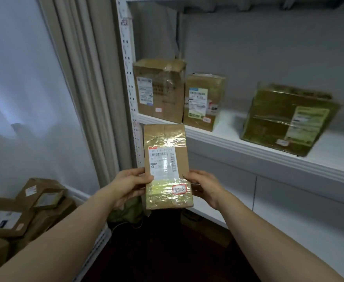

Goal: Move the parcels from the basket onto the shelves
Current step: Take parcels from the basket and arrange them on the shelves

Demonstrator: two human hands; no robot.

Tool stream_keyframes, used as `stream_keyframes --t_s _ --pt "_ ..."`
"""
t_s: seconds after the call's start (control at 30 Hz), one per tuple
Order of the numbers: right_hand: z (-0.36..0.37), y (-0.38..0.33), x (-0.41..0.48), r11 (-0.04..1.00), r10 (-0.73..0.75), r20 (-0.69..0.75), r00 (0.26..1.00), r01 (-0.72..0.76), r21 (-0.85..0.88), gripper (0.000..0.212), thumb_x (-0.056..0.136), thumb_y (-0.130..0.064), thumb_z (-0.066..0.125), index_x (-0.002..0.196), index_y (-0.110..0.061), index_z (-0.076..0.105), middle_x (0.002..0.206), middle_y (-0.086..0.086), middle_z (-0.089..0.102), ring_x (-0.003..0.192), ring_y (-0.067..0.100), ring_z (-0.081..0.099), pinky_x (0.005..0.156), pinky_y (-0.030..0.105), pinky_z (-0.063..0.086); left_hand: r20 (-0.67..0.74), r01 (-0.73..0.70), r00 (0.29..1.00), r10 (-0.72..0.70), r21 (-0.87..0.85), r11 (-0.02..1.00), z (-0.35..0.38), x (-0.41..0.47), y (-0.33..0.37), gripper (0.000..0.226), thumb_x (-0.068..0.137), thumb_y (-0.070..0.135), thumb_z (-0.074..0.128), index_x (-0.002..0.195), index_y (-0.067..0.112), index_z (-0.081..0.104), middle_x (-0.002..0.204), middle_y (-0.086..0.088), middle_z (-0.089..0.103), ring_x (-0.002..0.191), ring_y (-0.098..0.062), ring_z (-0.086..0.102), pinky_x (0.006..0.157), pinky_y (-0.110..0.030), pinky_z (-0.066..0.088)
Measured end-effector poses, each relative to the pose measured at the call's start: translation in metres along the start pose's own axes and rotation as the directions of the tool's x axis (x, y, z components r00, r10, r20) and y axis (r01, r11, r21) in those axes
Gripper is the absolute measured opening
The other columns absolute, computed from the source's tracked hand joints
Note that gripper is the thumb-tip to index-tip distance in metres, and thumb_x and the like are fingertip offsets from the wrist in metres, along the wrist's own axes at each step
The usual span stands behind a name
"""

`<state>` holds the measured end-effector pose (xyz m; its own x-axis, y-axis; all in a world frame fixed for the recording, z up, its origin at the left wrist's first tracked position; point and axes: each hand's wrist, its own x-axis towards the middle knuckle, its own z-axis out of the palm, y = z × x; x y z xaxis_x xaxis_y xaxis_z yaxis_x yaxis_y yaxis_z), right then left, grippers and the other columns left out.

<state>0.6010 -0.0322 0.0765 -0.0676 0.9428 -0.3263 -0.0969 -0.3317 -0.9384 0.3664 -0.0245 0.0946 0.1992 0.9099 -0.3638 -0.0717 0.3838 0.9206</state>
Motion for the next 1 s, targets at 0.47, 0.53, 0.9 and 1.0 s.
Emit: stream_keyframes --t_s 0.47,0.53,0.9,1.0 --pt "-0.066 -0.002 -0.073 0.997 -0.077 -0.297 0.952 0.076 -0.015 0.037 0.077 -0.026 0.077 0.107 -0.012 0.061 0.1 0.006 0.073 0.098 0.023 0.067 0.099 0.042 0.048 0.301 -0.002 0.951 -0.068 0.225 0.974 0.087 0.008 0.007 0.039 0.083 0.0 0.067 0.12 0.011 0.062 0.104 -0.006 0.073 0.101 -0.021 0.068 0.091 -0.034 0.052" --pt "-0.073 -0.004 -0.078 0.995 -0.089 -0.346 0.934 0.096 0.005 0.037 0.078 -0.025 0.076 0.108 -0.009 0.061 0.099 0.007 0.073 0.098 0.024 0.067 0.097 0.042 0.05 0.355 0.003 0.929 -0.108 0.282 0.96 0.093 0.008 0.003 0.042 0.083 -0.001 0.067 0.122 0.012 0.06 0.105 -0.007 0.073 0.102 -0.021 0.067 0.093 -0.034 0.051" --pt "-0.065 -0.047 -0.077 0.984 -0.175 -0.396 0.901 0.147 -0.099 0.062 0.064 -0.006 0.085 0.118 -0.009 0.055 0.108 0.008 0.067 0.097 0.021 0.067 0.084 0.033 0.055 0.319 -0.351 0.928 0.193 0.571 0.742 0.096 0.027 0.067 0.103 0.069 0.015 0.082 0.151 0.013 0.019 0.153 -0.009 0.031 0.139 -0.025 0.032 0.113 -0.041 0.03" --pt "-0.057 -0.07 -0.069 0.965 -0.231 -0.395 0.889 0.157 -0.212 0.065 0.062 0.0 0.085 0.117 -0.013 0.054 0.108 0.005 0.064 0.1 0.018 0.062 0.092 0.036 0.052 0.429 -0.574 0.817 0.386 0.675 0.463 0.104 0.029 0.114 0.11 0.068 0.019 0.083 0.152 0.018 0.012 0.158 -0.006 0.017 0.144 -0.024 0.019 0.116 -0.04 0.023"
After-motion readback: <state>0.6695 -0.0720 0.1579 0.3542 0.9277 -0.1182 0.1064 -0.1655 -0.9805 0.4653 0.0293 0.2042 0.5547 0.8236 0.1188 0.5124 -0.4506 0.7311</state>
